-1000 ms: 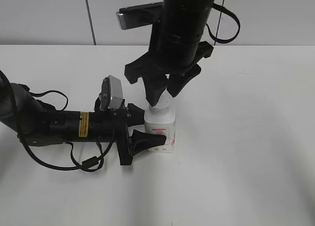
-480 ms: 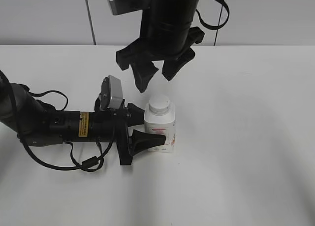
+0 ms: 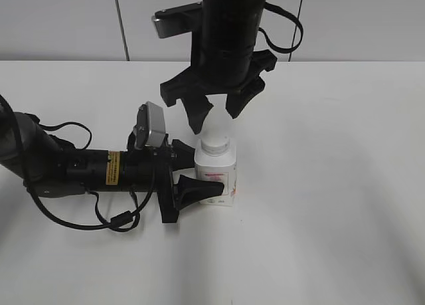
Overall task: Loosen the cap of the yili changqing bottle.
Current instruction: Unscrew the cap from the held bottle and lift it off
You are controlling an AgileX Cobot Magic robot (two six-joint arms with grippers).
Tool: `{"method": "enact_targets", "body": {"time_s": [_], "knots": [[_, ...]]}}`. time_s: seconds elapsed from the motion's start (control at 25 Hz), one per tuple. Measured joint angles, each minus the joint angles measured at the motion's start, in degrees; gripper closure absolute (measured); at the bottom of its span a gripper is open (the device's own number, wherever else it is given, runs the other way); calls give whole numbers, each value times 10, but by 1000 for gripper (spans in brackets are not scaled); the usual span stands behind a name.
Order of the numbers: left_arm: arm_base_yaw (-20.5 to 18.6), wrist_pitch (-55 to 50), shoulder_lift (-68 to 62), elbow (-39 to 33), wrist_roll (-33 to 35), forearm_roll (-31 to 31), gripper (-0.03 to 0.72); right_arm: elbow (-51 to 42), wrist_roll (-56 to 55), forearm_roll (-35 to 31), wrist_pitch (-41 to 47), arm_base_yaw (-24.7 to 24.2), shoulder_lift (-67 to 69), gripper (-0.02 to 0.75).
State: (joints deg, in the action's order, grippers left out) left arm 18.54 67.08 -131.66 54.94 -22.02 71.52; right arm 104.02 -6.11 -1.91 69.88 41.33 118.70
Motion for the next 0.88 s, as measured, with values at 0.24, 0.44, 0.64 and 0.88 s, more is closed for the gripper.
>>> {"method": "enact_targets", "body": {"time_s": [0.24, 0.44, 0.64, 0.88], "knots": [[0, 0, 0, 0, 0, 0, 267, 0, -11, -18, 0, -1, 7, 212], [0, 0, 0, 0, 0, 0, 267, -13, -16, -18, 0, -1, 7, 212], [0, 0, 0, 0, 0, 0, 267, -27, -19, -13, 0, -1, 7, 212], [0, 0, 0, 0, 0, 0, 267, -27, -19, -11, 0, -1, 7, 211]]}}
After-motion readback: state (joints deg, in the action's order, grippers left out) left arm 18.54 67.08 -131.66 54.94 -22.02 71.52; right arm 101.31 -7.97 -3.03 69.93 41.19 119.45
